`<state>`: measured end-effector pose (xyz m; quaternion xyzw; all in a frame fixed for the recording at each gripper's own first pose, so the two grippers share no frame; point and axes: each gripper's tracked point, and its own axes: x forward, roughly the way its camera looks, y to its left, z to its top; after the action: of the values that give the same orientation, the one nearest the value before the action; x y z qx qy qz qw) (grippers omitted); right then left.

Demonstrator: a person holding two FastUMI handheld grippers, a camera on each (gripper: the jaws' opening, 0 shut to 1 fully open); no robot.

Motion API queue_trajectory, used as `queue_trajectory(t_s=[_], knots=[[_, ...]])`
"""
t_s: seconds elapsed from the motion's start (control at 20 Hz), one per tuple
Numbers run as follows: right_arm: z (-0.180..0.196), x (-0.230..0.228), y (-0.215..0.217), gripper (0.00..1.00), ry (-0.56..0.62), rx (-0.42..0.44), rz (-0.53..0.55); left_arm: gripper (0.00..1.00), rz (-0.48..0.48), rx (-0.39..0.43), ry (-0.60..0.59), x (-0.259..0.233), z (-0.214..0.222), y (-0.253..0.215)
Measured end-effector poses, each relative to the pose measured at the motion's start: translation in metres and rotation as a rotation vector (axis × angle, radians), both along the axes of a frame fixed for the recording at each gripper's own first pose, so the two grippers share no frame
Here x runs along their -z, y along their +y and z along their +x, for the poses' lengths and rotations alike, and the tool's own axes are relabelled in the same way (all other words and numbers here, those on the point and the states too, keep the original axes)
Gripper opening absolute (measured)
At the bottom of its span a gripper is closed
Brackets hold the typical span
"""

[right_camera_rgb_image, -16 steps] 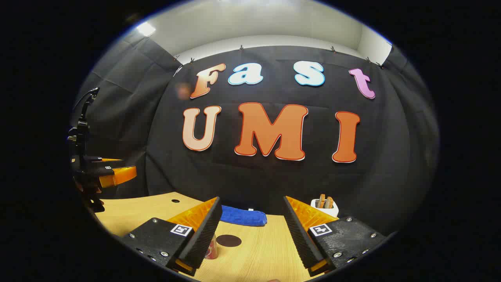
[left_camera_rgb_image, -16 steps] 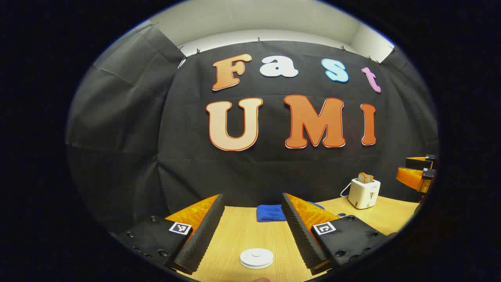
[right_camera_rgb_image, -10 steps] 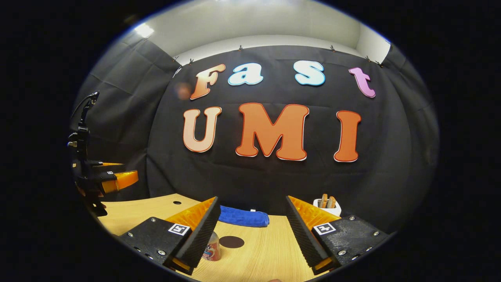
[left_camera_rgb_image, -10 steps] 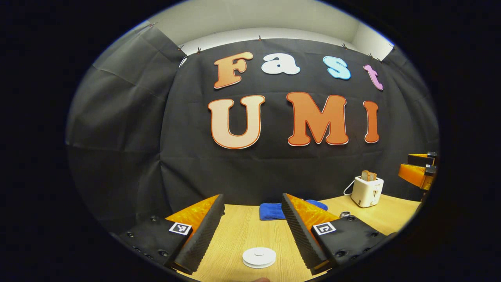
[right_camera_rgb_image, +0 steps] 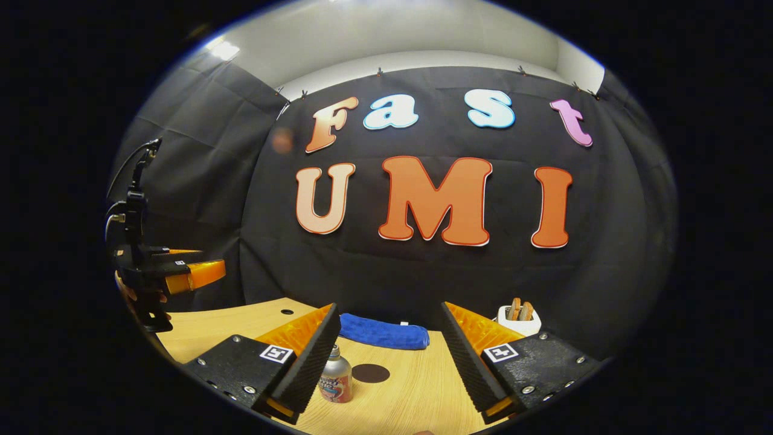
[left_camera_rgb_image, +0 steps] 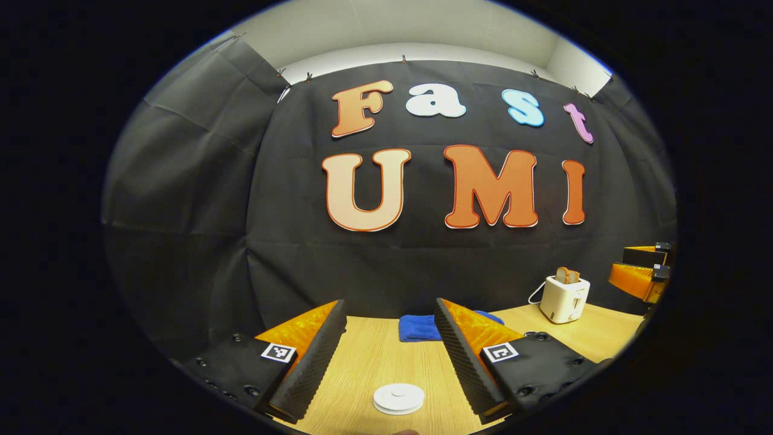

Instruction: Open the teacup lid with one hand, grasp the water bottle and pour water into the teacup with the other hand; after pouring, place the water bottle on the coaster and then close the teacup lid.

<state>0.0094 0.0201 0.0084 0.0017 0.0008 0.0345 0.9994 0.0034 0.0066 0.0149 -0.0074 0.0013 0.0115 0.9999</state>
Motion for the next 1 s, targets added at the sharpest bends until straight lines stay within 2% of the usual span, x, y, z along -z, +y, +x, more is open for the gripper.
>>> queue_trajectory(t_s=[0.1, 0.3, 0.35, 0.55, 0.65, 0.75, 0.8, 0.95, 1.0], knots=[[0.0, 0.002, 0.005, 0.99, -0.003, -0.003, -0.012, 0.94, -0.005, -0.003, -0.009, -0.003, -0.002, -0.001], [0.0, 0.016, 0.019, 0.99, 0.01, -0.047, 0.03, 0.94, -0.021, 0.014, 0.009, 0.011, 0.001, -0.003], [0.0, 0.023, 0.023, 0.97, 0.023, -0.066, 0.032, 1.0, -0.014, 0.012, 0.02, 0.019, 0.002, 0.0], [0.005, 0.047, 0.034, 0.99, 0.058, -0.091, 0.025, 1.0, 0.009, 0.03, 0.067, 0.049, 0.008, -0.002], [0.008, 0.062, 0.042, 0.96, 0.088, -0.107, 0.033, 0.97, 0.028, 0.037, 0.092, 0.063, 0.012, -0.003], [0.011, 0.075, 0.048, 0.99, 0.117, -0.119, 0.039, 0.94, 0.043, 0.045, 0.113, 0.079, 0.013, -0.005], [0.012, 0.082, 0.05, 0.99, 0.127, -0.121, 0.039, 0.97, 0.043, 0.05, 0.122, 0.086, 0.016, -0.006], [0.018, 0.104, 0.053, 0.99, 0.17, -0.118, 0.018, 0.94, 0.046, 0.078, 0.17, 0.113, 0.019, -0.011], [0.019, 0.113, 0.055, 0.99, 0.187, -0.12, 0.016, 1.0, 0.049, 0.08, 0.191, 0.124, 0.022, -0.011]])
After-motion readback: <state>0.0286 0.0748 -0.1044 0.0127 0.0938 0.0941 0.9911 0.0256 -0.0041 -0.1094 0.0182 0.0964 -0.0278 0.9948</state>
